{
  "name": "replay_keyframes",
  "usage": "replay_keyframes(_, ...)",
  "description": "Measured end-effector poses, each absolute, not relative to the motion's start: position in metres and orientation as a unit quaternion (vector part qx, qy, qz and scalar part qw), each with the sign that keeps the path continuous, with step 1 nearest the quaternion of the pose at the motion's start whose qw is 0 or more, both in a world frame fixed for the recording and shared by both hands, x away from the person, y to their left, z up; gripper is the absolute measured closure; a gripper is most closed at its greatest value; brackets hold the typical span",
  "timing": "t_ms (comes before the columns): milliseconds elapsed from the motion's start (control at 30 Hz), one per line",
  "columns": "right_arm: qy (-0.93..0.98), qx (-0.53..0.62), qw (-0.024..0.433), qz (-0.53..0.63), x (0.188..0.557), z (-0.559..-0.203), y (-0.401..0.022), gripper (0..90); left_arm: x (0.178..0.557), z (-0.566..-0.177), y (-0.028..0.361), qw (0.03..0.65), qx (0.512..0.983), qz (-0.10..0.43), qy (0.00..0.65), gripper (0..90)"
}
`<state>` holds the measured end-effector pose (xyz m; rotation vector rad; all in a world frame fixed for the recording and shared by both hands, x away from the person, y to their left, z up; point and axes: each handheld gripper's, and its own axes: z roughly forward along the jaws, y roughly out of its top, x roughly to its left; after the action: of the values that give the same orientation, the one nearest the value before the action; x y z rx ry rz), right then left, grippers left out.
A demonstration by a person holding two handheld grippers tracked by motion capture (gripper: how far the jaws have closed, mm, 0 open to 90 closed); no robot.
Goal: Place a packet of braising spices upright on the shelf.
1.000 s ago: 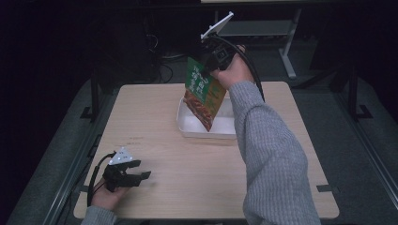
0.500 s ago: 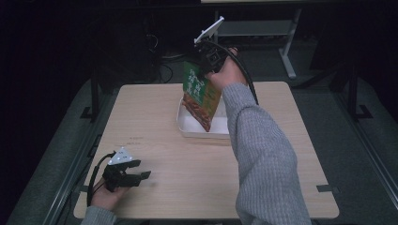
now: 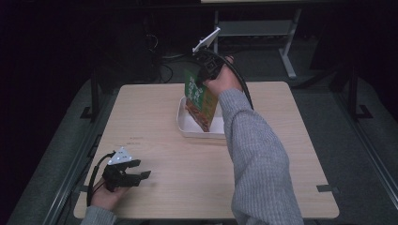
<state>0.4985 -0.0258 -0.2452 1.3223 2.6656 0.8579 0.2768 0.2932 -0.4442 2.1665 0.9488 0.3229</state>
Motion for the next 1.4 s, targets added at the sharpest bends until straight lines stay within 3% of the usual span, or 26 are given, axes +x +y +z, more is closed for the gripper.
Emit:
replay_keyframes(567, 0.848, 0.430, 0.012, 0.311, 0.484, -0.263, -0.045, 72.0, 0.277, -0.445, 0.292, 0.365, 0.847, 0.124, 0.365, 34.9)
replay_keyframes(1300, 0.839, 0.426, 0.008, 0.337, 0.460, -0.285, -0.081, 72.3, 0.277, -0.445, 0.292, 0.364, 0.847, 0.126, 0.366, 34.1)
replay_keyframes(1400, 0.838, 0.427, 0.011, 0.339, 0.459, -0.286, -0.082, 80.0, 0.277, -0.445, 0.291, 0.364, 0.847, 0.126, 0.365, 34.1)
